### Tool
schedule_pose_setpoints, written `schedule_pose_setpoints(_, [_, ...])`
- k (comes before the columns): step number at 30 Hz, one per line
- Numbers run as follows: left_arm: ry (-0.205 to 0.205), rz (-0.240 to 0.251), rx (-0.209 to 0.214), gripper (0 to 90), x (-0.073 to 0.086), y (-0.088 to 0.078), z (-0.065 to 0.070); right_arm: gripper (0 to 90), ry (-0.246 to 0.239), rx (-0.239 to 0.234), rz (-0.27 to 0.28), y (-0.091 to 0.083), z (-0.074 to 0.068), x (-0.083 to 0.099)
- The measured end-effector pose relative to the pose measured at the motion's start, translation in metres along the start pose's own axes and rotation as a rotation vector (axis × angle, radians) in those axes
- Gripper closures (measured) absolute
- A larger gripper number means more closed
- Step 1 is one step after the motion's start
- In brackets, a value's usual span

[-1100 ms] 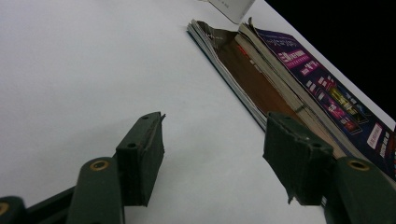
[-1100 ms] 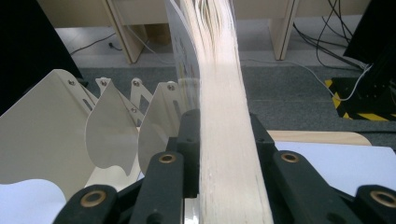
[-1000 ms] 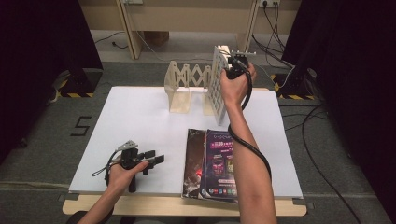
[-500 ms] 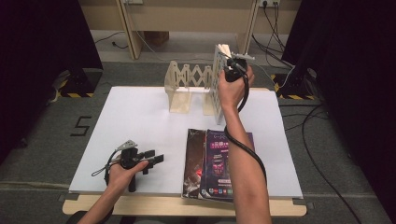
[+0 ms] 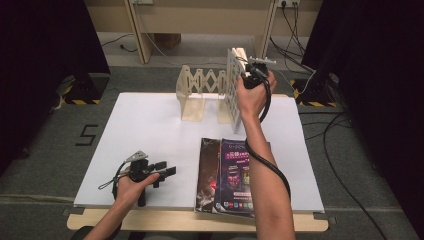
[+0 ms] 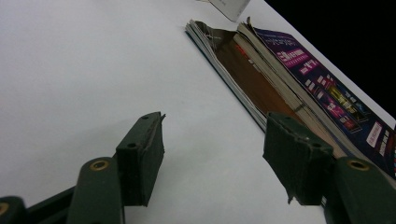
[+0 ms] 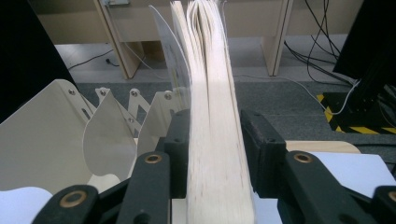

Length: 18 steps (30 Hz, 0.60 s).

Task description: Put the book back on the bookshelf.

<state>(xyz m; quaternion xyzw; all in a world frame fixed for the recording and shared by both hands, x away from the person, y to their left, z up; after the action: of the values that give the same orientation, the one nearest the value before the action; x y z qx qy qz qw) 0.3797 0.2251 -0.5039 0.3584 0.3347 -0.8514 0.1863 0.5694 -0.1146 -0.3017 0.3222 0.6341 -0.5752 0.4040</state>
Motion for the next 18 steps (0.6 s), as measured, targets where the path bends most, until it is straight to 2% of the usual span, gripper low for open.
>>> schedule_pose_setpoints(6, [0.004, -0.006, 0.002, 36.9, 0.001, 0.001, 0.002, 64.6, 0.020, -0.030, -0.001, -0.008, 0.004, 0.006])
schedule_pose_setpoints(7, [0.002, -0.006, 0.003, 36.9, 0.001, 0.001, 0.002, 64.3, 0.009, -0.032, 0.004, -0.010, 0.004, 0.007])
schedule_pose_setpoints(18, [0.014, -0.009, 0.006, 36.9, 0.002, 0.002, 0.007, 62.5, -0.004, -0.030, 0.032, -0.029, 0.002, 0.015])
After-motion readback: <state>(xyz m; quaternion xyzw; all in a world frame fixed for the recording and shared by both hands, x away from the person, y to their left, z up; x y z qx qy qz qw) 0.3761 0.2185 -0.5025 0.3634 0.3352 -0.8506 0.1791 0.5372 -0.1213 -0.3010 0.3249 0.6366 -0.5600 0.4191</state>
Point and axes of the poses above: each handheld gripper's, and its own axes: y roughly forward along the jaws, x roughly out of its underside, z roughly to its right, the point moved 1 cm from there along y, roughly forward along the jaws, and after that the axes turned 5 degrees about -y, right-handed, at the moved point
